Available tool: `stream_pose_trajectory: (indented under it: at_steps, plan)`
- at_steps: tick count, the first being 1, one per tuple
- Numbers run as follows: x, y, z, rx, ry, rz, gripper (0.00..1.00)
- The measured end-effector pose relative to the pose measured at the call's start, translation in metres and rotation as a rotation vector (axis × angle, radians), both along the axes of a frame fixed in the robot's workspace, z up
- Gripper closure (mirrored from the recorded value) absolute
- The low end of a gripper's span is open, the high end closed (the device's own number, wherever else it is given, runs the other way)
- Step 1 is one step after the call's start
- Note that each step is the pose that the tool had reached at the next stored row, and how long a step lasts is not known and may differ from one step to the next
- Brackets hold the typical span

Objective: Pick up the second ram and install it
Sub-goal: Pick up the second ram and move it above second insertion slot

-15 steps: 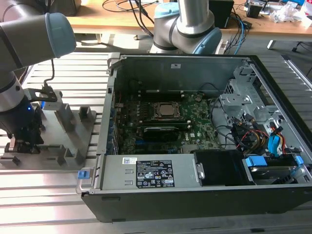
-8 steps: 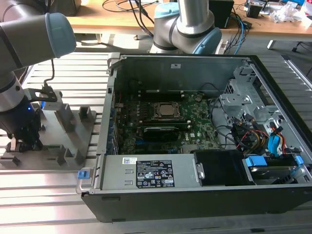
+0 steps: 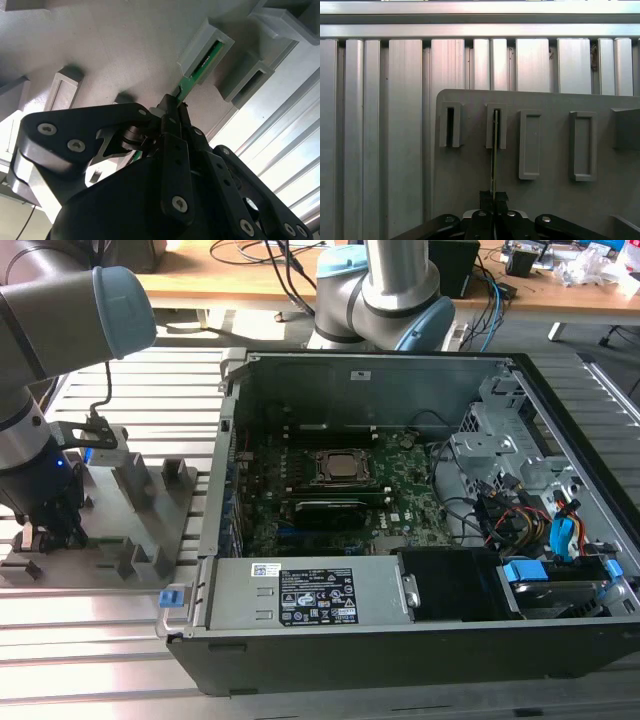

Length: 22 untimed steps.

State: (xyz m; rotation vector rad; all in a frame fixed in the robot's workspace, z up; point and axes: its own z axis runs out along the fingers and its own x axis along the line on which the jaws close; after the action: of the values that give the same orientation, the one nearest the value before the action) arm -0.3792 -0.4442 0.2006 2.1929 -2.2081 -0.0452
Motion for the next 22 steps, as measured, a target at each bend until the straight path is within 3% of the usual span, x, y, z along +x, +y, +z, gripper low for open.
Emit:
stream_pose_trajectory:
  at_steps: [8,13,18,20,22]
  plan:
    - [0.000,0.0000,0.0018,-0.0007,0.0000,0.000,0.86]
    - [0.000,0.0000,0.0135,-0.0006,0.0000,0.000,0.86]
    - [0.000,0.0000,0.0186,-0.0007,0.0001,0.000,0.86]
    - [0.000,0.0000,0.0266,-0.0006,0.0000,0.000,0.86]
    - [0.000,0.0000,0.0299,-0.0008,0.0000,0.000,0.86]
